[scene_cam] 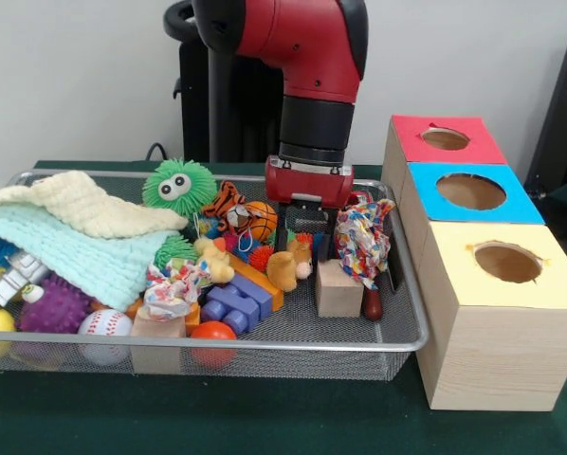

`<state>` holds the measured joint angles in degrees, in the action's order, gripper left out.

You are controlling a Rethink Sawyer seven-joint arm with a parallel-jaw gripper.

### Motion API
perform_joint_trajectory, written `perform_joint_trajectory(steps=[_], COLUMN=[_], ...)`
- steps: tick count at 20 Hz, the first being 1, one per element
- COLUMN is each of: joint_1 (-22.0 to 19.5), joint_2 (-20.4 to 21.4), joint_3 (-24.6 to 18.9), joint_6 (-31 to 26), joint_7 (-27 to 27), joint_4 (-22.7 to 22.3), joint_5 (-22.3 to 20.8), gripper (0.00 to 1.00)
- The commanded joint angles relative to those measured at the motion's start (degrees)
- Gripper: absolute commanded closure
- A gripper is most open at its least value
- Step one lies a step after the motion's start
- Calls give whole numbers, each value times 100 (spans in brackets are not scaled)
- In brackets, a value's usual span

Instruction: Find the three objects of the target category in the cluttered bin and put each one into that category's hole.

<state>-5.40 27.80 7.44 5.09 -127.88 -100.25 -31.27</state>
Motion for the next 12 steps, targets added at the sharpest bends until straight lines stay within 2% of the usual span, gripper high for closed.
perform_joint_trajectory(steps=[1,8,12], joint_1=[-99,-732,-1374], joint_2=[-200,656,1450], joint_3=[209,-599,-1270], joint_6=[629,177,-446], joint_7=[-931,-601,-357], joint_4=[490,-67,-520], joint_5=[651,291,234], gripper=[0,0,0])
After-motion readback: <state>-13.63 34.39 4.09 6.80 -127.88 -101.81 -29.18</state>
